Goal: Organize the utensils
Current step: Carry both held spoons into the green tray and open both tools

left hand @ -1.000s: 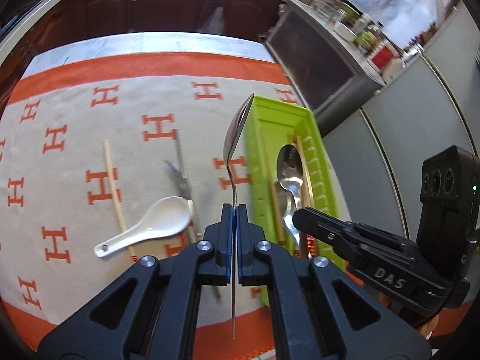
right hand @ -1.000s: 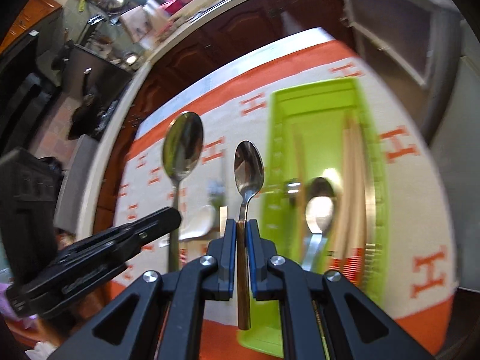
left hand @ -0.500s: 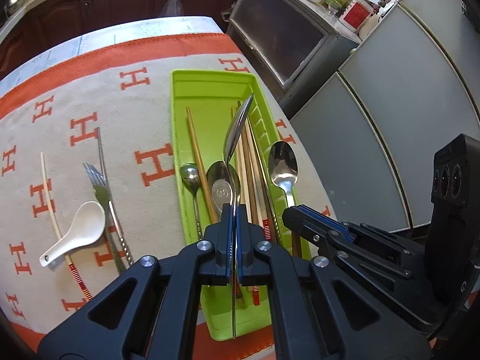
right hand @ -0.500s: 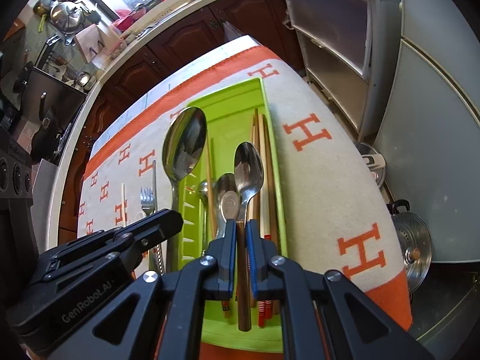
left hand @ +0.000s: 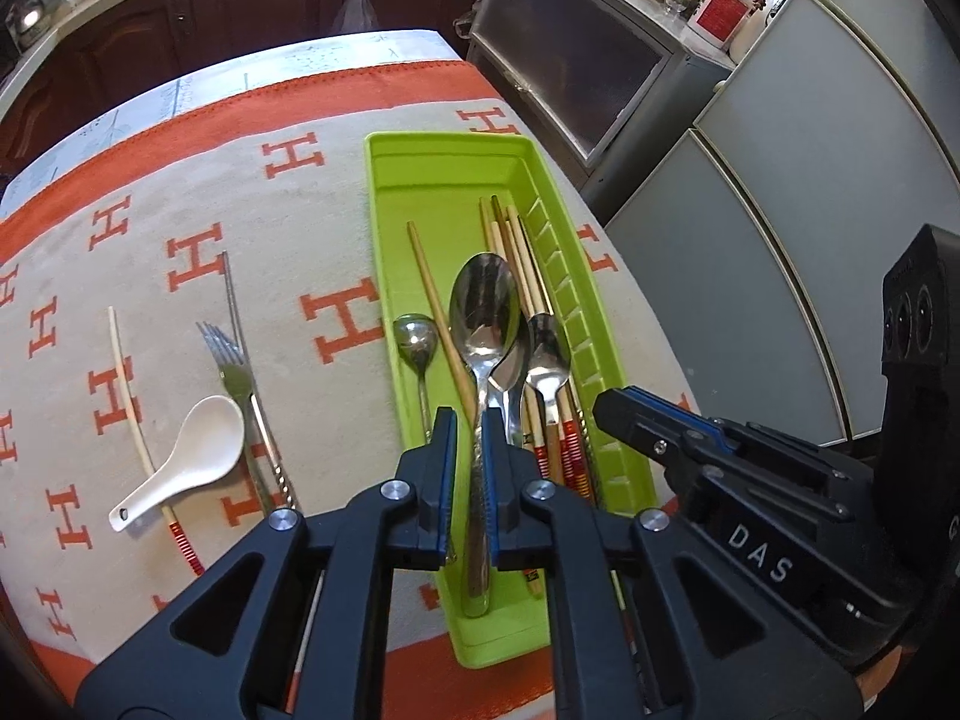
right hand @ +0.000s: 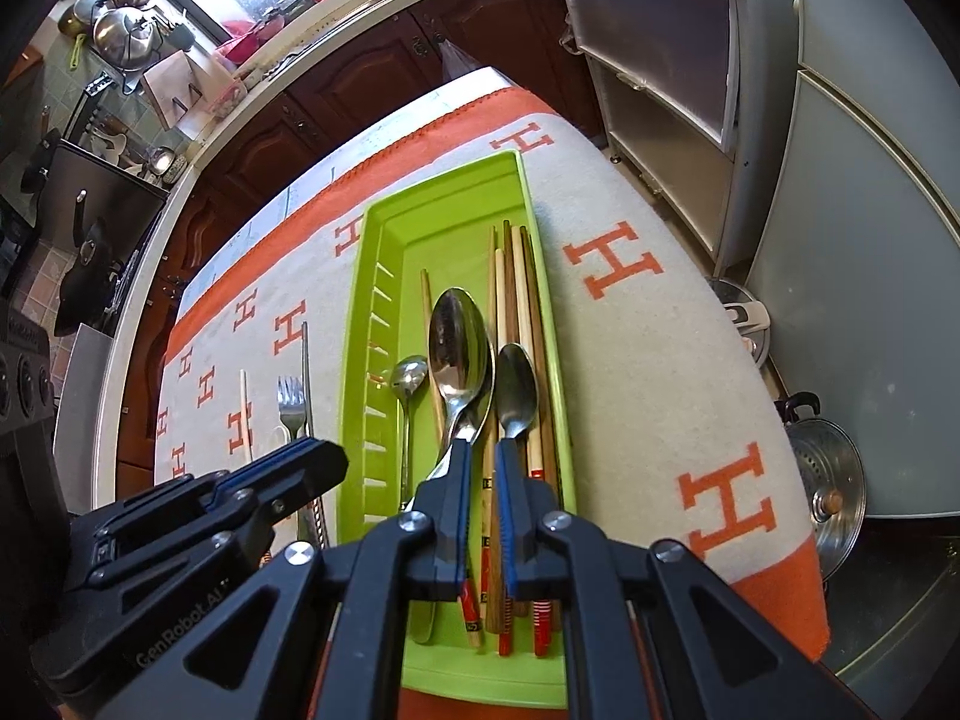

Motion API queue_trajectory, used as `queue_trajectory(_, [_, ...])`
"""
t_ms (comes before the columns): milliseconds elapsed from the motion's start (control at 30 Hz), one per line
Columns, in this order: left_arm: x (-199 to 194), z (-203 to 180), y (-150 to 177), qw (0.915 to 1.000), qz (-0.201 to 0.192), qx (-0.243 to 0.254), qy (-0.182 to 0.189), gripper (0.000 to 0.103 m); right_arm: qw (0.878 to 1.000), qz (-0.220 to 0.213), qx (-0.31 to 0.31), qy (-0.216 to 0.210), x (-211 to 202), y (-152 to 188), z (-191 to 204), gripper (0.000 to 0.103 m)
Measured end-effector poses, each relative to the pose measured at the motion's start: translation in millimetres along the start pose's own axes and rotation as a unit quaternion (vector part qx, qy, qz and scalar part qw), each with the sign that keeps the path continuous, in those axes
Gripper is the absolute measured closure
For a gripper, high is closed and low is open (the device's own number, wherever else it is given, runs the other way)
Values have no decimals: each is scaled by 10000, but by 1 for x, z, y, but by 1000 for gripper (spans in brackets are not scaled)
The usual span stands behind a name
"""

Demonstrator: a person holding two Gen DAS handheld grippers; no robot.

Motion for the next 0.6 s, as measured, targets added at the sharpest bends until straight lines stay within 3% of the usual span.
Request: queue_trajectory(600, [-43, 40, 26, 9984, -290, -198, -454, 97, 9994, 87, -320, -19, -1, 14, 26, 95])
Point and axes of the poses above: each gripper's, at about its wrist camera, not at the fingertips, and x roughly the way its jaws point, z to its left, y to its underside, the point moved 4 cm from there along x, roughly the way its jaws point, and after that the axes turned 1 degree about -z, right-handed, at the moved point
